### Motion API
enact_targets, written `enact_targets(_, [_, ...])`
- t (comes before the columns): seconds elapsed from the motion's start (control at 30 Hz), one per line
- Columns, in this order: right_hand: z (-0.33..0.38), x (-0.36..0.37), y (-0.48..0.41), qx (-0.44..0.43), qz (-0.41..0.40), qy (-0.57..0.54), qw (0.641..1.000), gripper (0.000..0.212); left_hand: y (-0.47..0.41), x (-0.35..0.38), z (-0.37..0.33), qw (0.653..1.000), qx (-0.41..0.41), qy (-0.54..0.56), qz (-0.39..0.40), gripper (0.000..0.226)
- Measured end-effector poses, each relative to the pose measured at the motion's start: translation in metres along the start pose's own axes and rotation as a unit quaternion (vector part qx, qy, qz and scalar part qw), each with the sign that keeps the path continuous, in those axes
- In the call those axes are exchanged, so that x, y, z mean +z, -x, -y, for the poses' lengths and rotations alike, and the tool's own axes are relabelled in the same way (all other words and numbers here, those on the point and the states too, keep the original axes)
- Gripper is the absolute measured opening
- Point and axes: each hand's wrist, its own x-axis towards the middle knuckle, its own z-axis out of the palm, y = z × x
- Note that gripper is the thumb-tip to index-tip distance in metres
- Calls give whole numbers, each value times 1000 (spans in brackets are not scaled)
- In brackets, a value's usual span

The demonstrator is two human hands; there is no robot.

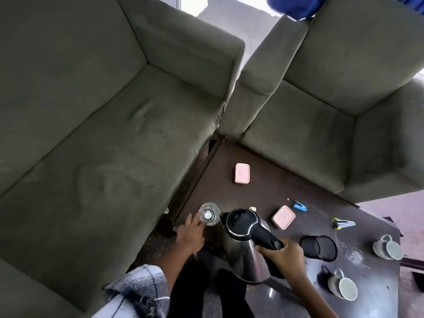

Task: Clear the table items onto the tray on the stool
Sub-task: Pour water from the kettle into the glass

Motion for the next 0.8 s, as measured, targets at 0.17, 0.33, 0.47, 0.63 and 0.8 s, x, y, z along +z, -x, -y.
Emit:
enact_targets(0.17, [8, 18, -8, -2, 11, 48, 999, 43, -17, 12, 6, 996, 5, -77, 39, 67])
enact_targets(0.33, [15, 25, -8, 3, 19, 61, 998, 35, -19, 24, 9, 992, -1, -117, 58, 72])
enact_targets(0.47, [22, 29, -8, 4, 31, 62, 998, 37, -21, 27, 8, 992, 7, -114, 54, 76])
enact_targets(0.63, [27, 33, -8, 7, 36, 68, 997, 40, -21, 35, 12, 994, 12, -106, 39, 83])
enact_targets(0.8, [29, 34, -8, 16, 31, 70, 997, 38, -25, 40, 18, 992, 14, -122, 31, 86])
